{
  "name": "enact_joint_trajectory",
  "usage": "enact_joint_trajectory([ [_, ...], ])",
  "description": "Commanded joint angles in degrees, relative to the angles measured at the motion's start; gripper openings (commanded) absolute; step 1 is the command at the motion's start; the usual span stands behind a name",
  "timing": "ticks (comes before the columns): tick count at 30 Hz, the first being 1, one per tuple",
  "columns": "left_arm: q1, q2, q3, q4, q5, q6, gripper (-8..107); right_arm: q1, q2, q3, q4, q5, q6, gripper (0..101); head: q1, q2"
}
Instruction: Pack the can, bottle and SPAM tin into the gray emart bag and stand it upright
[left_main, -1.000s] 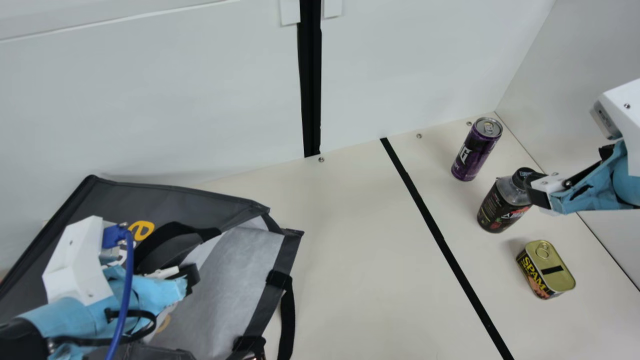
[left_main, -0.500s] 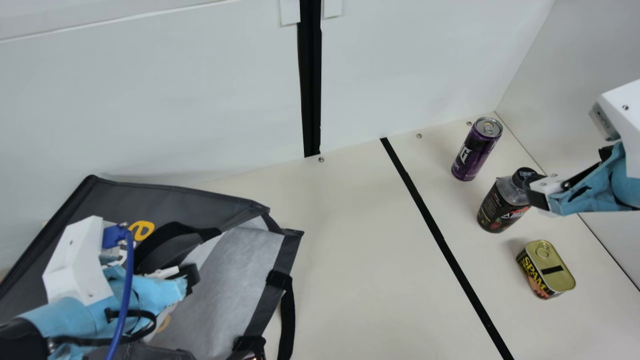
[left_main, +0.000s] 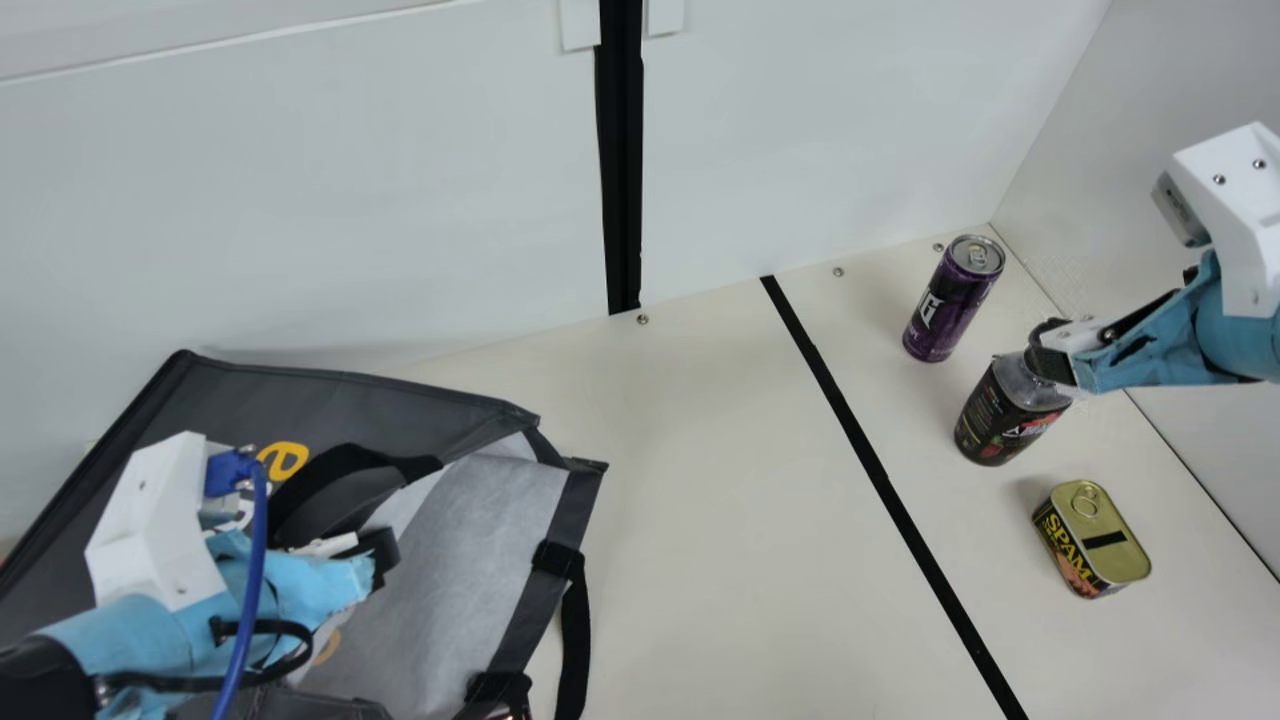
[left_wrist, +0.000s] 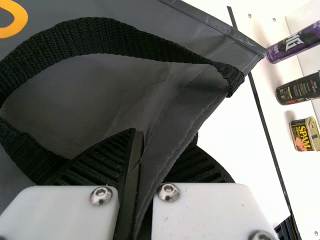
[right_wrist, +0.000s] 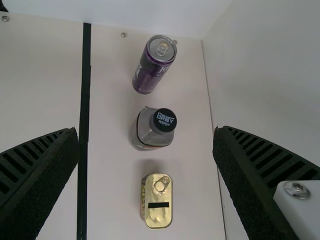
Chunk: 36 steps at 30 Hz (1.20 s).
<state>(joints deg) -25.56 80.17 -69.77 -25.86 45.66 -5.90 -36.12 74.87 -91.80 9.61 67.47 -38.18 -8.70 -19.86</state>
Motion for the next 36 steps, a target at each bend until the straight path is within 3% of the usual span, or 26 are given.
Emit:
enact_joint_trajectory([
  [1, 0.00, 0.00, 0.00, 0.00, 0.00, 0.00, -8, 0.82, 0.89, -0.75, -1.02, -0.09, 0.84, 95, -1.30, -0.14],
  [18, 0.00, 0.00, 0.00, 0.00, 0.00, 0.00, -8, 6.18, 12.20, -9.76, -8.71, -1.99, 8.15, 95, -1.30, -0.14],
  [36, 0.00, 0.00, 0.00, 0.00, 0.00, 0.00, -8, 7.02, 25.36, -21.56, -7.82, 0.80, 13.52, 95, -1.30, -0.14],
])
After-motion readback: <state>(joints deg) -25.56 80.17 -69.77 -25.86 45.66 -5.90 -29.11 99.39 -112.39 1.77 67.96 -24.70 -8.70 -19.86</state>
